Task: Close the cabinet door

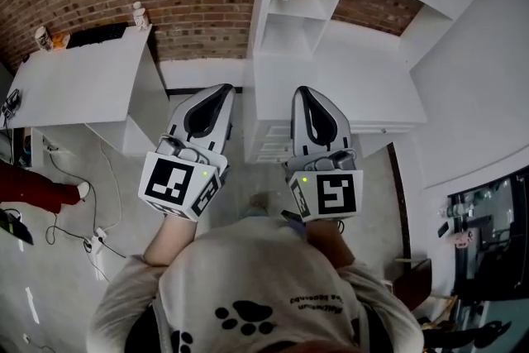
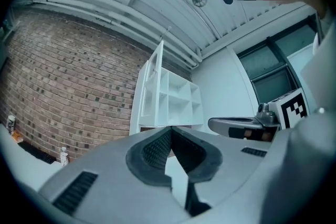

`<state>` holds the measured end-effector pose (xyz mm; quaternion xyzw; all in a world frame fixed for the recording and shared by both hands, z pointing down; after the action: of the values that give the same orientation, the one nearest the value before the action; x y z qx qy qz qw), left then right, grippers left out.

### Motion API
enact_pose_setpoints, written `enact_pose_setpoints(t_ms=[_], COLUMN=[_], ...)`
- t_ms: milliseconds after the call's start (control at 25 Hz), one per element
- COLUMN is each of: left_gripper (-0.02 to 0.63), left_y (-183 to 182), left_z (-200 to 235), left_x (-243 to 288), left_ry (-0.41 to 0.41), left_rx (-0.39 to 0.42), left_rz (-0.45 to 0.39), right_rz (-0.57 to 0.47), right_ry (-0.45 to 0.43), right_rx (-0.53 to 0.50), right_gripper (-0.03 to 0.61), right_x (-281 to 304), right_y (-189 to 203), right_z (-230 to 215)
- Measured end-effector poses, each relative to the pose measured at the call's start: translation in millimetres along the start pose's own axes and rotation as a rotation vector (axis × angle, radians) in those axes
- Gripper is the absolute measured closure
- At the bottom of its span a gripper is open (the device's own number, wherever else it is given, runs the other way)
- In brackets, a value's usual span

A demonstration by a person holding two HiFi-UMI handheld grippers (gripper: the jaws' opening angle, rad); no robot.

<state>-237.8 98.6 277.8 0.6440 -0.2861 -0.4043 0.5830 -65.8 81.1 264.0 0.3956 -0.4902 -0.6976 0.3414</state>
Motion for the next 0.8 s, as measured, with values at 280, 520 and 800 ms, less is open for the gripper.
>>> enact_pose_setpoints(t_ms=[280, 520, 800], left_gripper=[0.604, 0.604, 0.604], left_y=[4.9, 17.1, 30.5], left_z=[9.3, 15.7, 28.8], left_x=[72.9, 113.3, 133.8], left_ry=[-0.029, -0.094, -0.124], left_rx=[0.01, 0.024, 0.014], left_rz=[-0.02, -0.036, -0.019], right_rz=[-0.021, -0.025, -0.009], right_ry=[-0.018, -0.076, -0.104], right_rx=[-0.015, -0.021, 0.036], right_gripper=[0.568, 0.568, 0.568], right_x=[54.6, 89.0, 113.1], right_y=[13.5, 34.6, 51.9], right_z=[-59.7, -92.6, -102.0])
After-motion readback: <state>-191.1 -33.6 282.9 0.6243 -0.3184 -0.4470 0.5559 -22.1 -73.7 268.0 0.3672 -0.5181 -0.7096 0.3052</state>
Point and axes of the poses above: the fingertips, and each gripper's own axes: x forward along the fingers, z to its left, y out of its underside, the point moved 7 cm from there along -x, backward along the fingers, and after that the axes turned 5 degrees about y, right-handed, at the moved point
